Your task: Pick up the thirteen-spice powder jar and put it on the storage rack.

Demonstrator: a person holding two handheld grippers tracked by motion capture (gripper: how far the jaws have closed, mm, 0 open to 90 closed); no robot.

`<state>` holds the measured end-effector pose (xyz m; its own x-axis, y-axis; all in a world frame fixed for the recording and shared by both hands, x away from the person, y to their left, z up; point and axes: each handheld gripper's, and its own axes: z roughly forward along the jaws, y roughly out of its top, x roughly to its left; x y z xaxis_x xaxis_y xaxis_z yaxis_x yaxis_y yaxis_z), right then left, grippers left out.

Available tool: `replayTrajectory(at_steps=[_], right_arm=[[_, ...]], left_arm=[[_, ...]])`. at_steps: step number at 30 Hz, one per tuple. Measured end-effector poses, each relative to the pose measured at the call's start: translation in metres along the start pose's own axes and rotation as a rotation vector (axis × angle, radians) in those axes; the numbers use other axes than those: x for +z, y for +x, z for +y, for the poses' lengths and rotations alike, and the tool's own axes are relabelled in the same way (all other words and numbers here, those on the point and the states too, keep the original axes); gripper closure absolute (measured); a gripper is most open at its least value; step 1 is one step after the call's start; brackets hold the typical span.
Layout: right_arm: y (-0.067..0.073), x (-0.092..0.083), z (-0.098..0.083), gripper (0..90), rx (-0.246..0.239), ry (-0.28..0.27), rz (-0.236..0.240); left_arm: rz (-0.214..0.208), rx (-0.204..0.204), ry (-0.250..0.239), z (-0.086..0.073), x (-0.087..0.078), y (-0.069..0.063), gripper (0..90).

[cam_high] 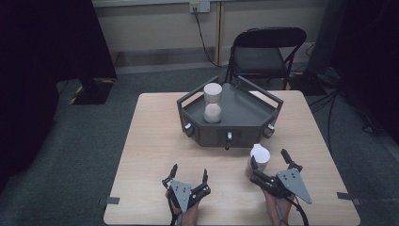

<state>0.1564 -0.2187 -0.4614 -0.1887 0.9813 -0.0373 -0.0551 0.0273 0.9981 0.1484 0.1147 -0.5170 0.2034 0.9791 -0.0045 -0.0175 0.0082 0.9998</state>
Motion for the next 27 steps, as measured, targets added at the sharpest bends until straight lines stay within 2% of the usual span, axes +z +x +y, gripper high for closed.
replayTrajectory(at_steps=[6, 17, 21, 24, 27], right_arm=[[0.003, 0.01, -0.008, 4.9, 0.009, 0.055, 0.01], [0.003, 0.017, -0.02, 11.9, 0.024, 0.107, 0.006], [0.006, 0.021, -0.022, 5.9, 0.027, 0.128, -0.017], [0.006, 0.022, -0.023, 6.0, 0.03, 0.137, -0.022], [0.002, 0.024, -0.024, 8.9, 0.052, 0.147, -0.006]], left_arm=[[0.0, 0.0, 0.0, 0.0, 0.0, 0.0, 0.2], [0.0, 0.0, 0.0, 0.0, 0.0, 0.0, 0.2], [0.0, 0.0, 0.0, 0.0, 0.0, 0.0, 0.2], [0.0, 0.0, 0.0, 0.0, 0.0, 0.0, 0.2], [0.0, 0.0, 0.0, 0.0, 0.0, 0.0, 0.2]])
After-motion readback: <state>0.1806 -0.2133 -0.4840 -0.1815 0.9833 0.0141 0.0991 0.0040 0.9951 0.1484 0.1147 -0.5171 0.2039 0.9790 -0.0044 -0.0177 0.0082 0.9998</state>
